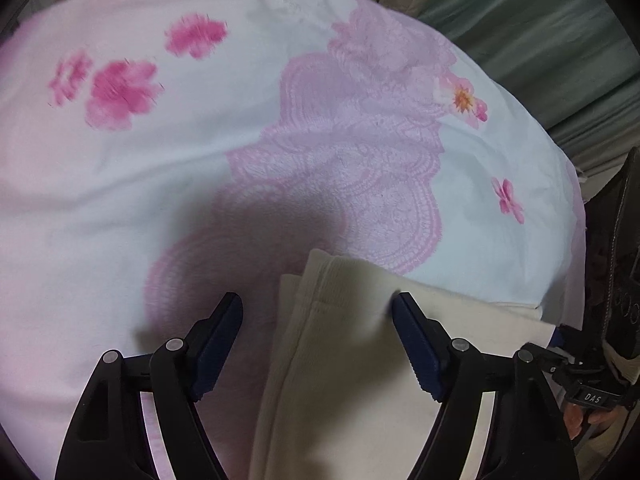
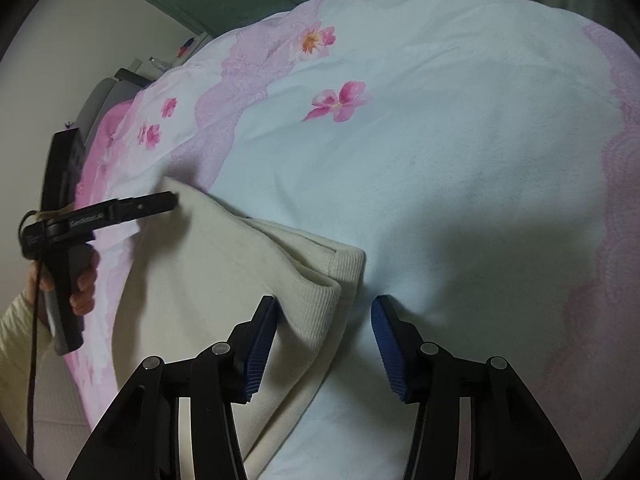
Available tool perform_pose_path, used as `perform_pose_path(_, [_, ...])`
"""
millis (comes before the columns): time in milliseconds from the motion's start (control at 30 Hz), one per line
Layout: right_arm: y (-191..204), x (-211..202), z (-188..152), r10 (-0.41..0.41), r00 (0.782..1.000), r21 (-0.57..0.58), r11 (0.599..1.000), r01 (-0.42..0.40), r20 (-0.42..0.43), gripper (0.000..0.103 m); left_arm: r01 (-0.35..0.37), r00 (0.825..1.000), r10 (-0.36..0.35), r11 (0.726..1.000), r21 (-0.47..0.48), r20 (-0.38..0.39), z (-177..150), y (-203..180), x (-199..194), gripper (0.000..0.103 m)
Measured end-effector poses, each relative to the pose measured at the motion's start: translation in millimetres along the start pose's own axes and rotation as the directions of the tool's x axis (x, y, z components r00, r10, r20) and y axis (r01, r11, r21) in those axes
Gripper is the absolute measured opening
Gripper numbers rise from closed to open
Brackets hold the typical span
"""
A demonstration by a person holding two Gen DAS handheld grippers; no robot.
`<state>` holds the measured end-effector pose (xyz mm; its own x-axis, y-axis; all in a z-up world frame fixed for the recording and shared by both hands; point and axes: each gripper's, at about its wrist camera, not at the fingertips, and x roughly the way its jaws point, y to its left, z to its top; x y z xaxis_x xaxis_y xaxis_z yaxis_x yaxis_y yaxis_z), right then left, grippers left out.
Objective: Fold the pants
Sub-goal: 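Grasp the waistband end with both grippers and lift it to fold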
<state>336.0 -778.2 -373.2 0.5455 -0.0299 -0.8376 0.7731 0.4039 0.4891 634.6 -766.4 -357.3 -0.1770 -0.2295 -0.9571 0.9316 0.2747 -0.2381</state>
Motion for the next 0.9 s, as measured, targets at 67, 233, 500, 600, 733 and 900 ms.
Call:
perform_pose_path(67, [-4.5, 4.0, 2.9, 0.019, 1.000, 0.013, 1.000, -0.019, -0.003, 0.050, 0.009, 1.000, -0.009, 1.000, -0.013, 0.002, 0.1, 0.4, 4.9, 0.077])
perform_pose_path(233, [-12.9, 12.5, 5.5, 0.054, 0.998, 0.034, 0.998, -0.054, -0.012, 0.037, 0.074, 0.997, -0.074, 0.996, -0.050, -0.014, -5.0, -1.0, 9.5, 0.058])
perform_pose_path(500, [3.5, -14.4, 33.2, 0.079, 0.997, -0.013, 0.997, -0.079, 0.027, 0.015, 0.099, 0.995, -0.099, 0.994, -0.034, 0.016, -3.3, 4.7, -17.9, 0.019])
perform_pose_path(600, [8.1, -6.3, 32.4, 0.037, 0.999, -0.054, 0.998, -0.037, 0.013, 0.015, 0.084, 0.996, -0.083, 0.996, -0.042, 0.006, -6.3, 2.7, -13.5, 0.019])
perform_pose_path(733, [-9.8, 0.8, 28.2, 0.053, 0.998, 0.008, 0.999, -0.053, -0.026, 0.014, 0.047, 0.998, -0.047, 0.999, 0.003, 0.029, -2.4, -15.5, -24.6, 0.019])
perform_pose_path(900, [11.8, -37.0, 23.7, 0.046, 0.999, -0.099, 0.994, -0.045, 0.014, 0.014, 0.016, 0.998, -0.025, 0.990, 0.142, 0.062, 6.1, -50.6, -68.7, 0.019])
